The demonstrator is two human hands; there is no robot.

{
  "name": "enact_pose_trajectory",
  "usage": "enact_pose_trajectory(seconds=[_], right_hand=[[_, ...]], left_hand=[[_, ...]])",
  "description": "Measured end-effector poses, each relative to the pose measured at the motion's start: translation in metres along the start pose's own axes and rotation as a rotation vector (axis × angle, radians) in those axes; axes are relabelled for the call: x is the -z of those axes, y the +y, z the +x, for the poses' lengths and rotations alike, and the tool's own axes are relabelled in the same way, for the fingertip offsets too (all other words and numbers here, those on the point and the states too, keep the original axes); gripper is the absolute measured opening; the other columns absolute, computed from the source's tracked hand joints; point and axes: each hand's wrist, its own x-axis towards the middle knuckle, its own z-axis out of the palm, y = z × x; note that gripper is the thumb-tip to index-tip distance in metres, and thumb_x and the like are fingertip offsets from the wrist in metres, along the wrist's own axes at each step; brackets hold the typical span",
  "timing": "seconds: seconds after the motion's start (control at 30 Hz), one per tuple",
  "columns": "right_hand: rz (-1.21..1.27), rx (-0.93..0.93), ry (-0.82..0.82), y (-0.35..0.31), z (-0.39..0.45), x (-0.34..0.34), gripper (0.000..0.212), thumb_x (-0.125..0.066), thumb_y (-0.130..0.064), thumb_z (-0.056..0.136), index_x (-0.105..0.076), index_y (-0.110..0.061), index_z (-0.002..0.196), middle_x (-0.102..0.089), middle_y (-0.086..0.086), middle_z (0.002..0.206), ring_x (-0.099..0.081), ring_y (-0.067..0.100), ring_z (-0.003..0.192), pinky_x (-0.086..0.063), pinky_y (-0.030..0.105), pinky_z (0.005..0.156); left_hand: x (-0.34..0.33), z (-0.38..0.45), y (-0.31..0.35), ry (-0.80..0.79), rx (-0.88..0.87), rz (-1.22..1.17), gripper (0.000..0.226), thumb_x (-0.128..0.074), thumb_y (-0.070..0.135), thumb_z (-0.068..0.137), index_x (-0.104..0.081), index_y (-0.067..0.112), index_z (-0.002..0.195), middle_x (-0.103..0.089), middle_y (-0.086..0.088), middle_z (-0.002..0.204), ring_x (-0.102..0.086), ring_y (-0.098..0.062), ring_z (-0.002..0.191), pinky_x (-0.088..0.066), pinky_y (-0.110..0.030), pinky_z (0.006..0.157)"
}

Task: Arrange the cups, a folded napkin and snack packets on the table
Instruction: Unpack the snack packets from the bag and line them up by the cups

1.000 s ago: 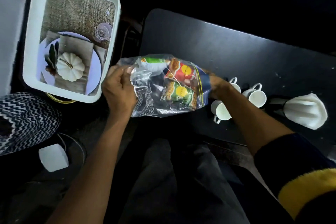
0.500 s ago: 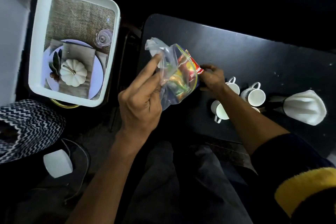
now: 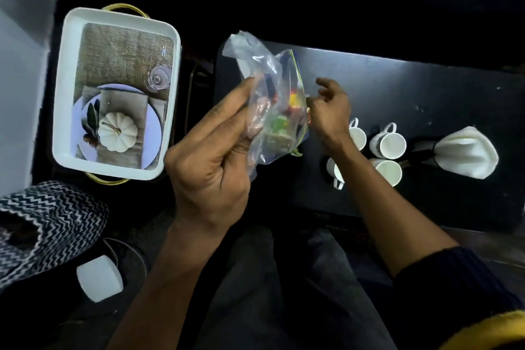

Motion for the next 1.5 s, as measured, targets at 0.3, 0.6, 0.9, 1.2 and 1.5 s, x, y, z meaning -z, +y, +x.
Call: enact_pose_trajectory(seconds=[0.3, 0.6, 0.9, 1.2, 1.5], right_hand=[[0.877, -0.046, -0.617, -0.044, -0.083, 0.035, 0.093, -0.076, -0.042, 0.073, -0.035, -0.023, 0.155, -0.067, 0.022, 0.116, -0.063, 0.036, 0.115, -0.046, 0.044, 0.106], [0.626, 0.06, -0.506, -0.023, -0.134, 0.1, 0.096, -0.079, 0.018, 0.068, -0.044, -0.021, 0.148, -0.06, 0.004, 0.142, -0.061, 0.023, 0.129, -0.058, 0.043, 0.095], [0.966, -0.091, -0.086, 0.028, -0.108, 0.264, 0.054, -0.061, 0.026, 0.071, -0.064, -0.009, 0.111, -0.072, 0.012, 0.103, -0.071, 0.025, 0.087, -0.063, 0.036, 0.071], [0.261, 0.183, 0.372, 0.128, -0.068, 0.454, 0.03, -0.087, 0.001, 0.067, -0.074, -0.018, 0.087, -0.067, 0.007, 0.098, -0.064, 0.011, 0.081, -0.052, 0.028, 0.074], [-0.271, 0.364, -0.051, 0.214, -0.049, 0.612, 0.125, -0.078, -0.007, 0.06, -0.012, -0.057, 0.155, 0.017, -0.015, 0.167, -0.008, 0.017, 0.157, -0.031, 0.024, 0.113]], left_hand=[[-0.017, 0.004, -0.003, 0.028, 0.36, -0.471, 0.025, -0.056, 0.014, 0.099, -0.079, 0.024, 0.097, -0.079, 0.002, 0.105, -0.069, -0.007, 0.073, -0.056, -0.023, 0.068], [-0.104, -0.014, 0.006, -0.193, 0.531, -0.542, 0.024, -0.057, 0.006, 0.098, -0.066, -0.006, 0.116, -0.071, -0.017, 0.109, -0.068, -0.028, 0.1, -0.057, -0.043, 0.092], [-0.239, -0.05, 0.045, -0.322, 0.381, -0.263, 0.053, -0.07, 0.01, 0.079, -0.062, 0.016, 0.131, -0.06, -0.006, 0.135, -0.06, -0.021, 0.124, -0.051, -0.039, 0.102], [-0.461, -0.102, 0.105, -0.553, 0.556, -0.298, 0.064, -0.071, -0.018, 0.059, -0.067, 0.009, 0.116, -0.072, -0.002, 0.111, -0.072, -0.007, 0.088, -0.059, -0.022, 0.074], [-0.663, -0.13, 0.101, -0.382, 0.694, 0.016, 0.037, -0.059, -0.013, 0.078, -0.076, 0.018, 0.088, -0.078, -0.002, 0.085, -0.072, -0.016, 0.074, -0.06, -0.027, 0.066]])
